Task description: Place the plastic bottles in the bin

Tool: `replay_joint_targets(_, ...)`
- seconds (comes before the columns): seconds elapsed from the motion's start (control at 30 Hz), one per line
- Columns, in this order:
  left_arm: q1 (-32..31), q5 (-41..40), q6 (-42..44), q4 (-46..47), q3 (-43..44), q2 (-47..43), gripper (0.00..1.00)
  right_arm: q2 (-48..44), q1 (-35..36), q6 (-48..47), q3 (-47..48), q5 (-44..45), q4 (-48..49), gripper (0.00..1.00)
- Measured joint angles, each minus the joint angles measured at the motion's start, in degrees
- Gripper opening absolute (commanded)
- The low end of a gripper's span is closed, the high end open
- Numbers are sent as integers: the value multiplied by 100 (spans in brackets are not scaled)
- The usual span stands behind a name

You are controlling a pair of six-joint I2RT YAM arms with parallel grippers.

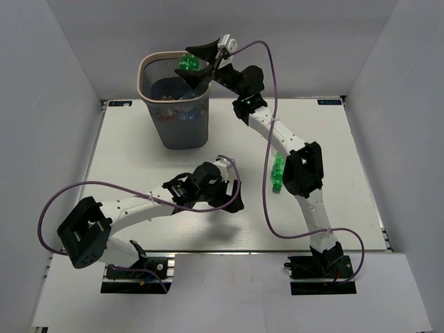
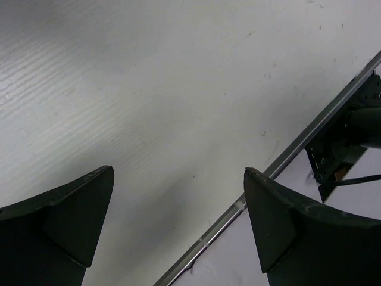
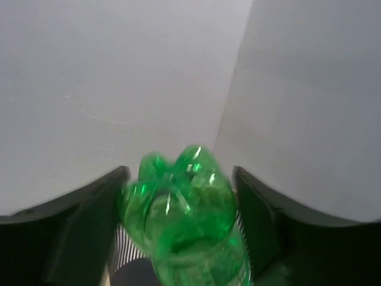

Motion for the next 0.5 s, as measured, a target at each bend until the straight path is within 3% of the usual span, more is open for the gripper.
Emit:
replay_joint_targets(0.27,-190,-380,236,-24,844,409,100,179,-186,238,114,481,-400,90)
replay_joint_targets(0.37,-258,-538,424,66,1357,933,100,-4,-385,249,111,592,-741,11)
replay_joint_targets(0.4,-284,-595,485,81,1554,1154,100,-146,-496,260,111,691,-1099,0)
replay_joint_targets(0.47,-334,-673,562,164,1915,1611,100,-518,-811,214,52,896,-1816,0)
replay_joint_targets(0.5,-365,-717,588,188,2098,1851,100,-748,-1014,205,-2,977,-2223,22)
